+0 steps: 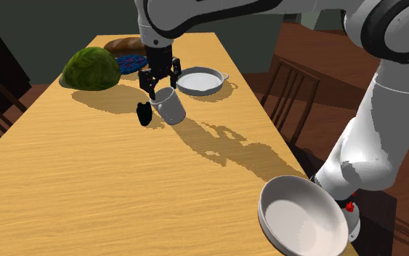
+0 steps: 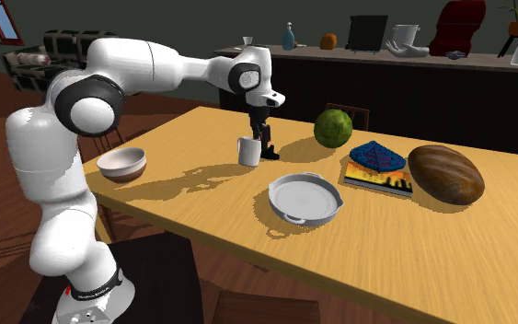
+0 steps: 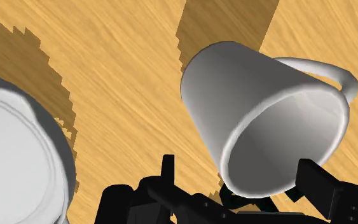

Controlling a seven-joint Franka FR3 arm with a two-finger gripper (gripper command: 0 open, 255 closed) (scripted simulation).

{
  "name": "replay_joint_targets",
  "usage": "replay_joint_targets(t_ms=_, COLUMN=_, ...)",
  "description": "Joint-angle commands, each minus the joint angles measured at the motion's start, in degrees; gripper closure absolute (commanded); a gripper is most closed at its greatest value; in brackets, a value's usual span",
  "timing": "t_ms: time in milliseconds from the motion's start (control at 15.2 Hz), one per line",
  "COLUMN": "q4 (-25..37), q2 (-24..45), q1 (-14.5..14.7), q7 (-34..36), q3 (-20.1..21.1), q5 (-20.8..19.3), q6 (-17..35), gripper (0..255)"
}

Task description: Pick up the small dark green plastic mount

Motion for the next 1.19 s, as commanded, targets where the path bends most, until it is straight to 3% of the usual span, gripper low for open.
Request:
replay_joint_targets(t_ms=0, q4=6.32, q2=5.97, q1=1.61, q7=1.64, q3=0.67, q5=-1.99, q6=-1.97, gripper=0)
replay_joint_targets(t_ms=264, q4=19.99, q2=17.13, q1=5.28, q7=3.36, q3=0.98, q5=-5.39, q6=-6.11, gripper=0)
replay_joint_targets(t_ms=924, q4=14.41, q2=17.35, q1=5.0, q7=3.6, q3=0.77, q5=-5.52, q6=-0.37, gripper=0)
replay_joint_targets(t_ms=990, q4=14.37, q2=17.32, q1=4.96, q7=3.56, q3=0.76, q5=-5.51, q6=-0.36, gripper=255)
replay_joint_targets(t_ms=1122, q4=14.34, q2=17.26, q1=4.95, q7=3.55, q3=0.76, q5=-5.5, q6=-0.39, gripper=255)
